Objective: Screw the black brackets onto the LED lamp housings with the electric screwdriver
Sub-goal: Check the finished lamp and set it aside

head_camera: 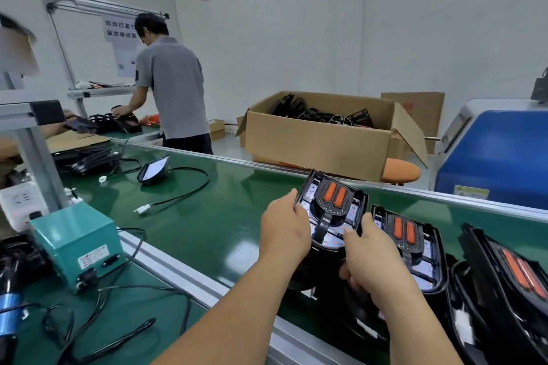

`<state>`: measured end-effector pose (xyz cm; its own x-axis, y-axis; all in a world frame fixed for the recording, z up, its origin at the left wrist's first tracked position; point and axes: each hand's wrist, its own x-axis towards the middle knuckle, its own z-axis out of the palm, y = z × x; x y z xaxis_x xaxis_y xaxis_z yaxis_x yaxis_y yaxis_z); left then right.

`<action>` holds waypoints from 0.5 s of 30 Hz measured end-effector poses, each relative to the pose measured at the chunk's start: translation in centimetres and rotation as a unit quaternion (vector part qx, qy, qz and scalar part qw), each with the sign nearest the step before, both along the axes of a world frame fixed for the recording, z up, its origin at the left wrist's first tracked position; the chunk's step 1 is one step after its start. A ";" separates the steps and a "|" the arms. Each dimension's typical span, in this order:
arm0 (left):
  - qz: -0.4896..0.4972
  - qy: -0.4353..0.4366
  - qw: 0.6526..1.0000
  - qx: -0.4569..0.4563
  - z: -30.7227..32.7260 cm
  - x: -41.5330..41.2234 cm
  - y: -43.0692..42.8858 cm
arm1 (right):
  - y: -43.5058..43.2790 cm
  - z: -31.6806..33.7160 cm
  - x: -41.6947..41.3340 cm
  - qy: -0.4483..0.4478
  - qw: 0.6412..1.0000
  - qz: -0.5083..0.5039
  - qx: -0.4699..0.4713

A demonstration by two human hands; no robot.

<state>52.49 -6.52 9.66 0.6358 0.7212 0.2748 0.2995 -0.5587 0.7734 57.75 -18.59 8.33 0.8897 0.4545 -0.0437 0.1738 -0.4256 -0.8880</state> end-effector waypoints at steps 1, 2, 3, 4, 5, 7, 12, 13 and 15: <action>-0.001 0.009 1.000 0.006 0.0 0.1 0.0 | 0.1 0.0 0.1 -0.015 1.000 -0.006 -0.016; -0.007 0.018 1.000 0.018 0.0 0.1 0.0 | 0.1 0.0 0.2 -0.038 0.998 -0.015 -0.044; -0.017 0.033 0.999 0.037 0.0 0.2 -0.1 | 0.0 -0.1 0.3 -0.063 0.995 -0.023 -0.077; -0.029 0.054 0.996 0.059 0.0 0.2 -0.1 | -0.1 -0.1 0.4 -0.088 0.990 -0.023 -0.108; -0.041 0.081 0.993 0.076 0.1 0.2 -0.1 | -0.4 0.0 0.4 -0.111 0.985 -0.021 -0.131; -0.059 0.123 0.986 0.093 0.5 0.3 0.0 | -0.7 0.3 0.1 -0.161 0.974 -0.022 -0.160; -0.078 0.096 0.989 0.081 1.1 -0.7 0.0 | 0.4 2.2 -1.3 -0.191 0.977 -0.020 -0.093; -0.073 0.079 0.992 0.071 1.3 -1.3 0.2 | 0.9 2.6 -1.7 -0.192 0.978 -0.014 -0.082; -0.061 0.060 0.995 0.053 1.8 -2.8 1.0 | 2.3 3.1 -2.6 -0.199 0.979 0.010 -0.050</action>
